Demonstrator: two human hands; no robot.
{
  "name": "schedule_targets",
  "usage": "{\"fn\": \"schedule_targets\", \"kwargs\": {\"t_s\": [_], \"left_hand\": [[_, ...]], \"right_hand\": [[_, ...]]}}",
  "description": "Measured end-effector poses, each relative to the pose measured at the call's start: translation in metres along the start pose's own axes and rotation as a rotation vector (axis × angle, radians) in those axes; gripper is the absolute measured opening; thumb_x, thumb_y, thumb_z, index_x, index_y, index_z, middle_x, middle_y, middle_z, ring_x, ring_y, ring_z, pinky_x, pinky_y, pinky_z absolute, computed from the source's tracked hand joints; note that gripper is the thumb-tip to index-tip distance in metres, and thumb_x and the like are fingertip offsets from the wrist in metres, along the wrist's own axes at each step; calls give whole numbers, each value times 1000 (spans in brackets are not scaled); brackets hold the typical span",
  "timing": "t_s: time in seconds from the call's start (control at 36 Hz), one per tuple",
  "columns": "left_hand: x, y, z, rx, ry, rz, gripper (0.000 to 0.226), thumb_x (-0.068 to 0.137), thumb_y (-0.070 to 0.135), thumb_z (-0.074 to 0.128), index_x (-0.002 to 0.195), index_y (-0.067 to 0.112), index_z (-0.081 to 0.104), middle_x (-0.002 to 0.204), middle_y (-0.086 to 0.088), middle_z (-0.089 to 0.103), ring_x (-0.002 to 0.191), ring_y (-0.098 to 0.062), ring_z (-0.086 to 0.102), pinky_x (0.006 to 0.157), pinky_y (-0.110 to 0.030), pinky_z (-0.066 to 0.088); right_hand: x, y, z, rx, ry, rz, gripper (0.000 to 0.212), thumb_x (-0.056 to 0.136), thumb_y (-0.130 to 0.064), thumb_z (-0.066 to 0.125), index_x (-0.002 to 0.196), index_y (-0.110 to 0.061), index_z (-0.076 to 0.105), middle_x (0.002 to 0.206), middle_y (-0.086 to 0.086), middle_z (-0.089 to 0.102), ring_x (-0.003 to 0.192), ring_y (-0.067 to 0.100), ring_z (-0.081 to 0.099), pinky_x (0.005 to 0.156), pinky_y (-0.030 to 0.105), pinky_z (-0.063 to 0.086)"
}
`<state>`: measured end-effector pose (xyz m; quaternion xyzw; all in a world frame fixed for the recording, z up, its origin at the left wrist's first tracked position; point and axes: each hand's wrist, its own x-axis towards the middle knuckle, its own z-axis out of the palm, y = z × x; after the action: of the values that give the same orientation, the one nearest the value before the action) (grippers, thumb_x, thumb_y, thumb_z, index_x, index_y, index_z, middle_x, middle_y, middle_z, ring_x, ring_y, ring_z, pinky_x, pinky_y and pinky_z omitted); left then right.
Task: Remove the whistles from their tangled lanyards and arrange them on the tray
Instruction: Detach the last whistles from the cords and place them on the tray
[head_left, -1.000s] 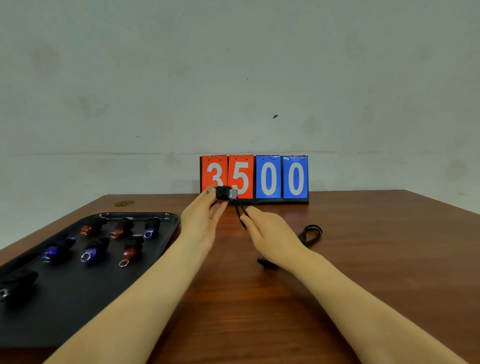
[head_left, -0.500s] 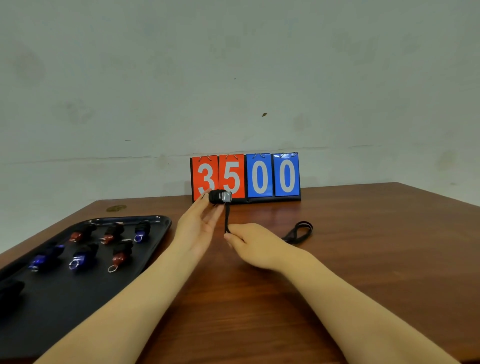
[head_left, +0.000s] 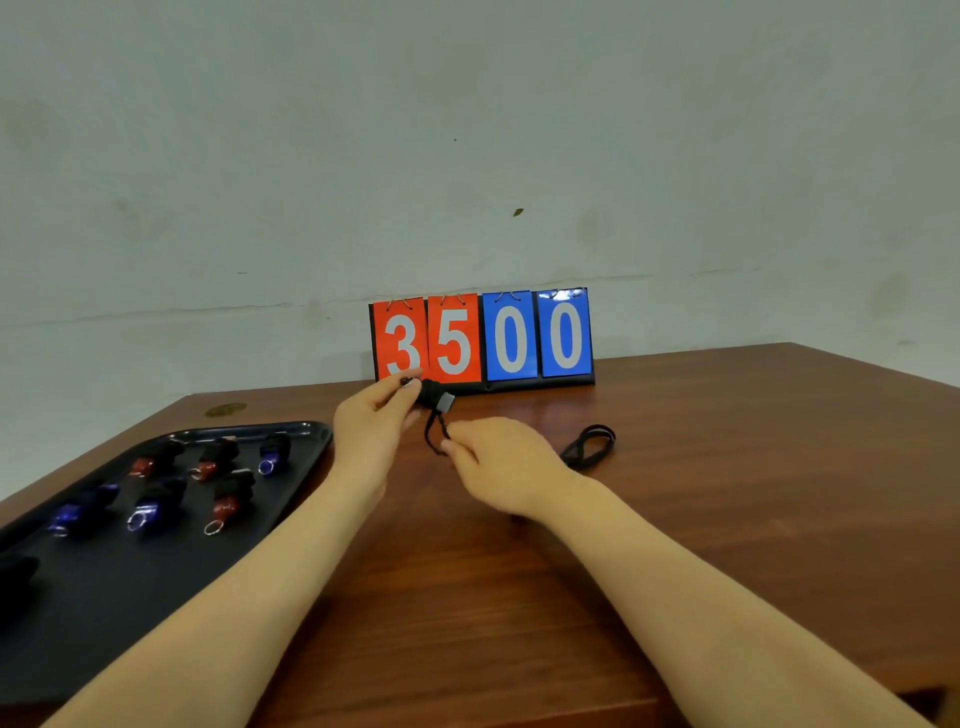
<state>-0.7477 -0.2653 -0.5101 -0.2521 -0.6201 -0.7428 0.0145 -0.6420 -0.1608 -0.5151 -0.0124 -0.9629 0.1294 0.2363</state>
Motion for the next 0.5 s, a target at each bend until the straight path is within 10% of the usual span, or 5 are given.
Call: {"fn": "schedule_targets", "kwargs": {"t_s": [0.28,0.5], "left_hand": [[2,6,0,366,-168,131,25,92,18,63,116,19,70,117,-3,68,113,-19,61,98,-38,51],[-13,26,4,-293,-423,-221,17,93,5,57,103,9,71,102,-7,74,96,-15,71,74,-23,57]], "right_hand": [[7,21,-2,300,430,172,17,100,-20,47,99,-15,63,81,-8,57,75,5,53,67,12,40],[9,20,-8,691,405,314,29,103,-20,39,77,-19,52,70,-1,49,65,10,44,63,22,37]]}}
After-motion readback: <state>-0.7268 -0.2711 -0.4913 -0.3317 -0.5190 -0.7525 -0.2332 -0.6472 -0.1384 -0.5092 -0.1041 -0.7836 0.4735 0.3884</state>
